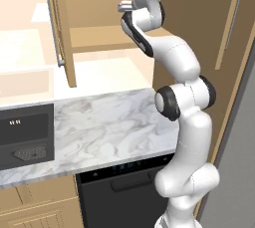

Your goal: Move the mayonnaise and shaker from the cabinet to the dining counter.

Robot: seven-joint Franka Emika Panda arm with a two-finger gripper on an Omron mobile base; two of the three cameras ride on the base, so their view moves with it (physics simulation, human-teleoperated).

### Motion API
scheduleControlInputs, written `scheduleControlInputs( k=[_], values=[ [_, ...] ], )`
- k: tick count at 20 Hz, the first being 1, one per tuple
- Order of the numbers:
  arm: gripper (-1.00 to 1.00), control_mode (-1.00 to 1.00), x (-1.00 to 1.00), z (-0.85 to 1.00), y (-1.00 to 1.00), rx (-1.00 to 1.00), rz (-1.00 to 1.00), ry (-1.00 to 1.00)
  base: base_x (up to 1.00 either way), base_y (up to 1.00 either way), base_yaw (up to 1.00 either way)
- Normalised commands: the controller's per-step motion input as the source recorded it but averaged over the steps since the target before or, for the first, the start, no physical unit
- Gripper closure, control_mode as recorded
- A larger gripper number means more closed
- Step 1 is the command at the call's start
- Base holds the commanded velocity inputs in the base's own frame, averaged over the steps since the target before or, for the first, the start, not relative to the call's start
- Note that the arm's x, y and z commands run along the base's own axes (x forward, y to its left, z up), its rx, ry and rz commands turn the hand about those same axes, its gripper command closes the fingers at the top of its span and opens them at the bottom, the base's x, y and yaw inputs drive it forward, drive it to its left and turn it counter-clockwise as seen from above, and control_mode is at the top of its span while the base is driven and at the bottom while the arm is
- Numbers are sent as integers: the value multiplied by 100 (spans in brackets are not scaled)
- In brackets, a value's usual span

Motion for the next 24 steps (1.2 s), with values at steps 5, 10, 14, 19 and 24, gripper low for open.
scheduleControlInputs(
  k=[5, 10, 14, 19, 24],
  values=[
    [100, -100, -24, -9, 3, 0, 0, -1, 0, 0, 0],
    [100, -100, -92, -3, 4, 0, 0, -15, 0, 0, 0],
    [100, -100, -100, 3, 0, 0, 0, -29, 0, 0, 0],
    [100, -100, -100, 13, 0, 0, 0, -21, 0, 0, 0],
    [100, -100, -100, 1, 0, 0, 0, -8, 0, 0, 0]
  ],
)
